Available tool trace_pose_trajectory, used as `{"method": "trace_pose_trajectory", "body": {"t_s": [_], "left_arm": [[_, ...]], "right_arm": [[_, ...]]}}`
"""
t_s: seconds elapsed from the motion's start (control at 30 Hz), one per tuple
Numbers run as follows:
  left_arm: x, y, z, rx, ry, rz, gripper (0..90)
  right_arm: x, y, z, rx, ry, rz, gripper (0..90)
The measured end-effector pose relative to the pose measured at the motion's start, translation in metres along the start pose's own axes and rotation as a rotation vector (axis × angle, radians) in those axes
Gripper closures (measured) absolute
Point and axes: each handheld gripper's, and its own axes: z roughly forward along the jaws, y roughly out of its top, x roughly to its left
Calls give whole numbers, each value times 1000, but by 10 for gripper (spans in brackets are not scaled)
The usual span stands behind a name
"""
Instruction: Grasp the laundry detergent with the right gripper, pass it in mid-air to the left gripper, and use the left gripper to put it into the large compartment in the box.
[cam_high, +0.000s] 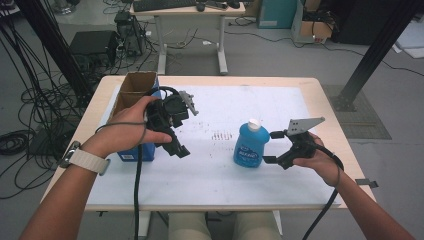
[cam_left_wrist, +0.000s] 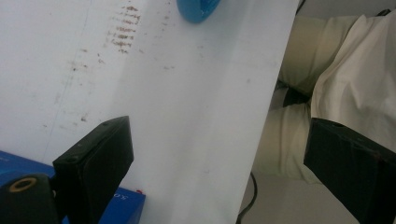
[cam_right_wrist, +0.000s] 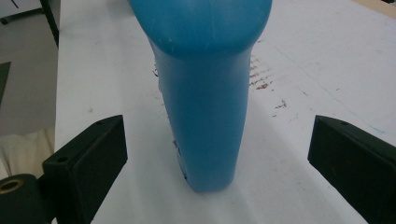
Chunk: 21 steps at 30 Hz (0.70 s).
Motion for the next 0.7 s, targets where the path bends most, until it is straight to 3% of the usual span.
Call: {"method": "trace_pose_trajectory", "body": {"t_s": [0.7], "left_arm": [[0,-1,0,-3,2,-5,86]], "right_arm": [[0,0,1,-1,6,1,50]]}}
